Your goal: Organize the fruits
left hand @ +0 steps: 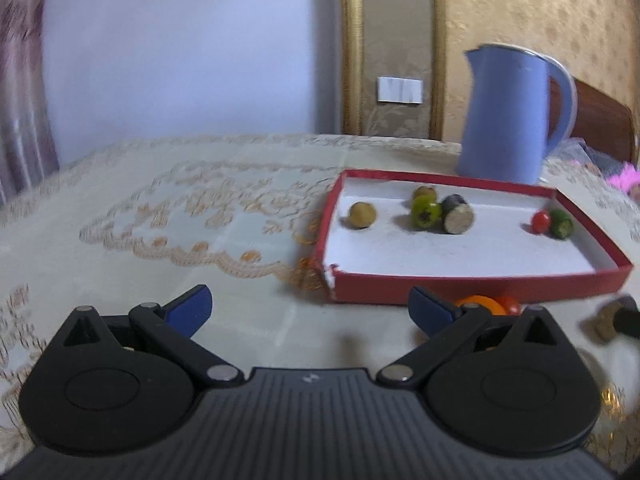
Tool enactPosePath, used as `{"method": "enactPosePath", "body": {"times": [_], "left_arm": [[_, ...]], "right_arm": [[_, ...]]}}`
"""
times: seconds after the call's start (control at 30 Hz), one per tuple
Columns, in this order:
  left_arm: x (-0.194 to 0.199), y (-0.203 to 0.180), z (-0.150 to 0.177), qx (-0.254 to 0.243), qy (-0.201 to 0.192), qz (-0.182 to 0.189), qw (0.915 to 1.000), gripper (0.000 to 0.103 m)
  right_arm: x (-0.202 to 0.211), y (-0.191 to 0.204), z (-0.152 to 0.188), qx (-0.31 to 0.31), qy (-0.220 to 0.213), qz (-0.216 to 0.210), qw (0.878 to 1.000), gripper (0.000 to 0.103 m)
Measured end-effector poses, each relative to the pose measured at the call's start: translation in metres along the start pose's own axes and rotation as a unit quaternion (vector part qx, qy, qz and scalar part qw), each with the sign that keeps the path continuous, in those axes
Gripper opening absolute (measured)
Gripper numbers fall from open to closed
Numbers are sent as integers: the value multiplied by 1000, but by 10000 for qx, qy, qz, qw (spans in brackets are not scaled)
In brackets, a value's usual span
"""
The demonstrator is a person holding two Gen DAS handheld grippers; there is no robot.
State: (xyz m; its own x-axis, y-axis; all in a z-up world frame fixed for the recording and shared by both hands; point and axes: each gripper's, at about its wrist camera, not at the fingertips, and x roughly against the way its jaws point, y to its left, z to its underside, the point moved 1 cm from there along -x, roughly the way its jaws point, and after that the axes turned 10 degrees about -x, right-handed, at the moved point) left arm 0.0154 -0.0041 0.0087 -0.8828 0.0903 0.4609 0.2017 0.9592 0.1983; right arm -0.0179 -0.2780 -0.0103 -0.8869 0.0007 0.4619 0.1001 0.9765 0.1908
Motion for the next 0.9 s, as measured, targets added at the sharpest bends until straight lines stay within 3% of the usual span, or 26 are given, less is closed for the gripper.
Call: {"method": "enactPosePath", "body": {"times": [0.2, 0.3, 0.43, 0.53, 0.7, 0.83, 0.9], "left_arm": [[1, -30, -21, -261, 73, 611, 9978, 103], [-16, -49, -25, -482, 406, 507, 9967, 103], [-18, -52, -24, -523, 448, 551, 9961, 103], [-9, -35, -19, -429, 405, 433, 9973, 103], [7, 16, -5, -205, 486, -402, 9978, 103], [13, 44, -3, 260, 439, -41, 9987, 103], [16, 42, -6, 224, 270, 173, 9992, 103]], "right_arm": [[10, -4, 3, -214, -197, -155, 9995, 71], [12, -8, 4, -277, -208, -192, 9992, 71], [16, -10, 5, -288, -246, -193, 9991, 71], [17, -12, 4, -349, -264, -206, 9988, 72], [19, -13, 4, -339, -268, -226, 9988, 72], [17, -10, 4, -359, -272, -246, 9987, 72], [16, -7, 5, -304, -262, -254, 9989, 73]]}}
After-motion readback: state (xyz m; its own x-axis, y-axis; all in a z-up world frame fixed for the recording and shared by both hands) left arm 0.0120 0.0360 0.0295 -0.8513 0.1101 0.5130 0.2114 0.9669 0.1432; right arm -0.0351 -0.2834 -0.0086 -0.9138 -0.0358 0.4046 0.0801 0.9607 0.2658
